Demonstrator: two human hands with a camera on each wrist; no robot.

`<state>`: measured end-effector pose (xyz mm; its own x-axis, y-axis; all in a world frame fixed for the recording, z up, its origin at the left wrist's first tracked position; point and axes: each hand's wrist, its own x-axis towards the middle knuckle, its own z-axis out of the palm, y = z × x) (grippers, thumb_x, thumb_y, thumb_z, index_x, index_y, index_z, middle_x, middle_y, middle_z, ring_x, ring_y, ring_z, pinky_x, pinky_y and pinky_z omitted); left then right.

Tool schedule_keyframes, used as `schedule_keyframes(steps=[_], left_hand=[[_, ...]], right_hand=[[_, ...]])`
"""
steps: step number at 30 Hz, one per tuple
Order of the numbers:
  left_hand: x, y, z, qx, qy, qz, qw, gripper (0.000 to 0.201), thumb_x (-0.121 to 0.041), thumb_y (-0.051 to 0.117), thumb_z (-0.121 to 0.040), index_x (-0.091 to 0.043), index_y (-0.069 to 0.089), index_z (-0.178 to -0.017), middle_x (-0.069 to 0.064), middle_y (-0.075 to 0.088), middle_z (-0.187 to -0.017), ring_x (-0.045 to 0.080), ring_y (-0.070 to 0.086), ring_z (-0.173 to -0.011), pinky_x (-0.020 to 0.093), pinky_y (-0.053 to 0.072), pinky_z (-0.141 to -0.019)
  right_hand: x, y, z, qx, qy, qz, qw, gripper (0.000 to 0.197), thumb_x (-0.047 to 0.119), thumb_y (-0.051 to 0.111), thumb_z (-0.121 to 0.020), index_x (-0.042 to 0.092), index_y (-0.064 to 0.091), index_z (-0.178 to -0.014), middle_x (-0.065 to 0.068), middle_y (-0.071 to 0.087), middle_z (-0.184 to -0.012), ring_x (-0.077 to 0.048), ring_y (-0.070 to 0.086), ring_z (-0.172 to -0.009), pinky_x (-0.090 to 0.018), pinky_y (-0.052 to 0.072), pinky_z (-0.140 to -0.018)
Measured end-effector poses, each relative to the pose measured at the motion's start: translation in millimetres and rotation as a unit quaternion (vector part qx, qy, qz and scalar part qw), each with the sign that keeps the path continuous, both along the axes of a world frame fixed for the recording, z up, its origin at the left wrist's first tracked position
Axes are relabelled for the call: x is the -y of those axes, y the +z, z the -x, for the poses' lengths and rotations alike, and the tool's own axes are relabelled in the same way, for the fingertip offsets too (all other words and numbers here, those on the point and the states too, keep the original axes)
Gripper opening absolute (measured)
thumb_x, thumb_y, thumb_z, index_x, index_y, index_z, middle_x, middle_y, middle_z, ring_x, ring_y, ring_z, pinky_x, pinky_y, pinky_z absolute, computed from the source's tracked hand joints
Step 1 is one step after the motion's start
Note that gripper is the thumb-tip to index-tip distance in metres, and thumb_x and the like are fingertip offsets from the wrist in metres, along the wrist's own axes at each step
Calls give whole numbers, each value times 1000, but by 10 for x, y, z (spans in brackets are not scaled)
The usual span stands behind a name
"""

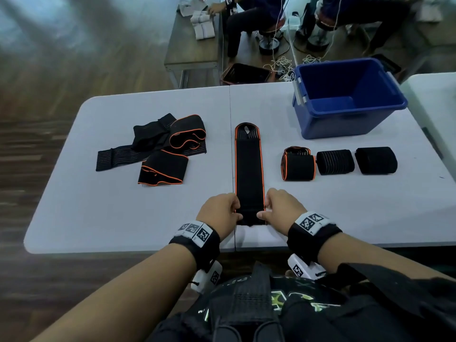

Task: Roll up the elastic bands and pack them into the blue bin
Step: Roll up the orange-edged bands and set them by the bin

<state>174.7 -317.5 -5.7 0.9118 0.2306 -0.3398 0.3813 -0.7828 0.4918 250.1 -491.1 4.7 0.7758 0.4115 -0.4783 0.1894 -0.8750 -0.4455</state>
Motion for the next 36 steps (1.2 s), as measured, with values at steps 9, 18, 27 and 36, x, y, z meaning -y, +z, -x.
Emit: schedule_keyframes(steps=[9, 18, 27, 36], left_hand=[[-3, -42, -22, 47, -112, -61, 991, 16, -22, 70, -89, -23, 66, -105, -3, 56, -111, 19, 53, -100, 36, 51, -85], [-14, -139, 75, 54, -165, -86, 981, 22, -21, 58, -99, -18, 76, -111, -2, 60, -121, 25, 54, -107, 38, 51, -87], [-97, -174, 230, 31, -229, -96, 968, 57, -41, 67, -93, -22, 53, -145, -5, 45, -154, 21, 48, -130, 35, 41, -111], [-80, -81, 130, 81, -127, -28, 988, 33, -30, 66, -92, -23, 70, -124, 1, 74, -112, 22, 67, -103, 35, 52, -91]], right_hand=[[-121, -25, 116, 111, 140, 34, 983, 16, 9, 57, -90, 22, 50, -97, -2, 44, -103, -24, 42, -93, -36, 48, -73], [-86, -57, 143, 127, 224, 47, 965, 19, 33, 51, -99, 18, 58, -108, -4, 57, -112, -26, 53, -100, -37, 48, -79], [27, -91, 249, 178, 287, 68, 939, 26, 10, 63, -86, 16, 49, -107, -3, 57, -105, -23, 54, -88, -32, 37, -65], [45, -64, 91, 44, 136, -25, 989, 27, 24, 52, -99, 21, 58, -125, -4, 67, -111, -24, 62, -101, -37, 50, -87]])
